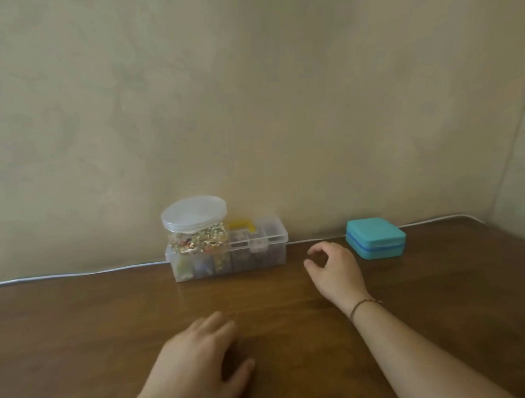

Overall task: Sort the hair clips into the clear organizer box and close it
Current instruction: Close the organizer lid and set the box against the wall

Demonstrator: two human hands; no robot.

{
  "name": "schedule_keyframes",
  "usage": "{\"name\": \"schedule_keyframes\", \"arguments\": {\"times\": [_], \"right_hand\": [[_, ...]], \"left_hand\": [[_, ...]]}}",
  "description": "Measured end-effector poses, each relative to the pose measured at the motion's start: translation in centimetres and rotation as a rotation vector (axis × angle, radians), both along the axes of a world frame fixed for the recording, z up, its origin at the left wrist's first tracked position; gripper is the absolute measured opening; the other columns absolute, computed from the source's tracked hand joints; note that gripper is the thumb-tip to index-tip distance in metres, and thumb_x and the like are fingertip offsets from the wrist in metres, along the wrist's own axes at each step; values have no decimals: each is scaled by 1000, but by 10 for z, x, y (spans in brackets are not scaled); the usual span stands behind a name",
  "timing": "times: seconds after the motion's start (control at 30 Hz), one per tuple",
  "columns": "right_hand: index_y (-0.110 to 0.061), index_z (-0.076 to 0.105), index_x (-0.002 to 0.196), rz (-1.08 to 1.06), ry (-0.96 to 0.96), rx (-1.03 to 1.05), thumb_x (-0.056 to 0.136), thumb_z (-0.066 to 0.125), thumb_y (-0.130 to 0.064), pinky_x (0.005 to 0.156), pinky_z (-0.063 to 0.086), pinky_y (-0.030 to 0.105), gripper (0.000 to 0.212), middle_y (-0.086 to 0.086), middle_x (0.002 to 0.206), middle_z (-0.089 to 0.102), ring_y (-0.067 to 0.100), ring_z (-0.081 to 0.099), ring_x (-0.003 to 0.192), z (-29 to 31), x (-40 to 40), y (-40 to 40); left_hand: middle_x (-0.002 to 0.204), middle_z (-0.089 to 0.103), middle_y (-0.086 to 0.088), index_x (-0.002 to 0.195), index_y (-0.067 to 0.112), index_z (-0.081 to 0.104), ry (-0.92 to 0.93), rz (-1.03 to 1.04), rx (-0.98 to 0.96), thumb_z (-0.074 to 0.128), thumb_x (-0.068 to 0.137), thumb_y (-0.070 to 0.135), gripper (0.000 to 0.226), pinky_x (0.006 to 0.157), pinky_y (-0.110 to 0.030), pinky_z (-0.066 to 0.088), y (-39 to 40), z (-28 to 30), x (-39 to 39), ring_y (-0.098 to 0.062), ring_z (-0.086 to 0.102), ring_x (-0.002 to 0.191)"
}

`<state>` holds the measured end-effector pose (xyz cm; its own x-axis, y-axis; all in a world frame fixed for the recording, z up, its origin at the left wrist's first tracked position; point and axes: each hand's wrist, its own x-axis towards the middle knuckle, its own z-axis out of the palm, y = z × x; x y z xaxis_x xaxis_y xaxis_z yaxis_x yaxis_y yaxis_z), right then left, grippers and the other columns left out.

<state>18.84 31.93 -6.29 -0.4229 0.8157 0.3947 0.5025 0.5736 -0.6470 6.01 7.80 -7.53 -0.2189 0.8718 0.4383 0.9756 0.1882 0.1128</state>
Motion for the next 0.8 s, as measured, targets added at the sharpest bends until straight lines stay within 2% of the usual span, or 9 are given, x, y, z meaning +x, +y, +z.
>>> {"name": "schedule_keyframes", "arguments": {"times": [0.03,0.1,0.13,0.2,0.27,0.37,0.5,0.6,0.8], "right_hand": [[-31,63,106,-38,32,17,87,66,-33,80,47,25,19,-9,112,61,13,55,107,4,4,5],[-30,62,111,-199,12,81,83,69,-35,84,48,33,29,-3,121,58,21,51,113,11,17,21],[-30,58,119,-301,-67,83,80,71,-39,91,45,38,41,1,132,51,27,44,121,13,26,32],[-36,38,137,-429,-291,-43,73,73,-53,108,32,49,75,9,152,20,38,22,136,8,45,52],[-43,18,144,-429,-375,-196,69,70,-68,113,19,56,94,12,154,4,44,12,139,-1,57,68],[-40,24,143,-430,-249,-191,73,69,-65,112,19,54,87,19,145,27,42,33,132,-7,58,78],[-30,42,138,-453,-71,-167,75,78,-44,104,38,45,73,19,132,34,42,52,109,-7,58,79],[-24,48,134,-445,-22,-153,73,82,-35,102,43,42,71,21,131,33,43,52,109,-6,55,75],[-20,50,135,-472,-25,-44,74,79,-37,99,43,44,69,26,131,35,41,45,114,9,47,51]], "left_hand": [[79,46,23,77,37,40,-2,-20,-46,48,76,68,31,60,-5,39,-1,-3,7,5,52,74],[84,48,23,80,35,41,-90,2,-104,40,78,71,36,64,-4,37,-1,0,16,8,49,83],[89,49,22,84,35,42,-126,23,-89,31,75,76,43,71,-6,39,-2,0,16,8,47,90],[92,48,23,86,37,41,-131,24,-102,15,66,79,54,78,-7,40,-2,5,16,9,44,94],[91,48,23,83,39,40,-142,26,-151,19,70,79,47,79,-9,41,-2,6,15,9,44,94],[93,50,22,84,39,41,-176,52,-176,41,85,70,31,82,-14,45,-2,14,18,6,46,94],[95,50,23,93,40,46,-205,34,-200,47,88,65,26,85,-14,43,-4,20,17,5,46,95],[102,54,21,102,39,50,-219,-9,-207,47,88,63,28,88,-21,46,-6,18,12,1,48,99],[113,59,12,112,32,54,-207,-34,-173,48,90,57,34,91,-31,46,-5,12,7,-12,52,107]]}}
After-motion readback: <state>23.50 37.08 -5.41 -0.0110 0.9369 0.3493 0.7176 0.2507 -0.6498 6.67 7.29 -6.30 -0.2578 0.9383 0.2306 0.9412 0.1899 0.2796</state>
